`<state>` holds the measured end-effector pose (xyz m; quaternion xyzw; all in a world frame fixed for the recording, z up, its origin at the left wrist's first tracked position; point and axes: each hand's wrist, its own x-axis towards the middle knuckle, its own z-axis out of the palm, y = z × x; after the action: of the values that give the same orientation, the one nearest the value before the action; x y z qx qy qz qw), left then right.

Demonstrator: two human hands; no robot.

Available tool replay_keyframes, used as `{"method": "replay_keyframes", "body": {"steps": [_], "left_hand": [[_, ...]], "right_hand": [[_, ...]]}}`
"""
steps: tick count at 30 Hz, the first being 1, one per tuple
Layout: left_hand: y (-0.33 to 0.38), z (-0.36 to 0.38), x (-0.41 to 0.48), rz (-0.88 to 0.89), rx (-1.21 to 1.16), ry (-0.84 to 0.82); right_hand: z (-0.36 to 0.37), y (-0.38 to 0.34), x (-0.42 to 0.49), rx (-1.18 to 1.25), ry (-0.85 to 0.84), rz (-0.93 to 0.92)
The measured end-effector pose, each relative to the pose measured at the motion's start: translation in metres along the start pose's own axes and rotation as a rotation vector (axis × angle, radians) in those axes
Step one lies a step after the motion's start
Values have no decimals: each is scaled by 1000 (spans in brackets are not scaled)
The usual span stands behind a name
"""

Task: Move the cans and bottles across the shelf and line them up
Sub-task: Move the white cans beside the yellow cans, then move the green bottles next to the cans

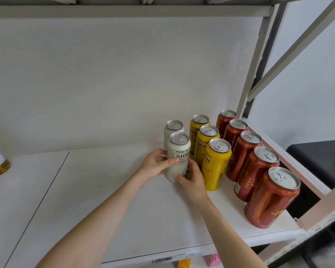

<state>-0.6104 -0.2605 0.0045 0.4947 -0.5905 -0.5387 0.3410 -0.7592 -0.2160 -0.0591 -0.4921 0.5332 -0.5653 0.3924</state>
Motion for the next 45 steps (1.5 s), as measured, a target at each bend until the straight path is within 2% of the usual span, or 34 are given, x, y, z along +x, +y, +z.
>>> {"method": "replay_keyframes", "body": {"steps": [3,7,10,13,17,21,27,33,39,45], "left_hand": [[-1,-7,-7,42,59,-10],[-5,-21,-25,78,209,74],[-6,-29,-43,140,383,202],[-11,-38,-67,240,676,349],[-20,-51,-103,355,1063,450],[-24,-53,-145,350,1268,496],[-38,-60,-202,339,1396,538],[-46,-71,-244,339,1450,565],[-50,-99,-286,323,1465,566],[-59,-159,-338,292,1508,544]], "right_hand": [[-1,-5,-3,-18,14,8],[-1,-14,-16,-112,55,4],[-4,-22,-31,-304,70,-15],[-8,-31,-48,-542,48,-84],[-9,-45,-74,-895,59,-190],[-4,-54,-102,-1074,98,-306],[4,-69,-140,-1273,67,-381],[22,-86,-168,-1352,58,-397],[63,-103,-201,-1364,60,-416],[130,-119,-250,-1344,94,-445]]}}
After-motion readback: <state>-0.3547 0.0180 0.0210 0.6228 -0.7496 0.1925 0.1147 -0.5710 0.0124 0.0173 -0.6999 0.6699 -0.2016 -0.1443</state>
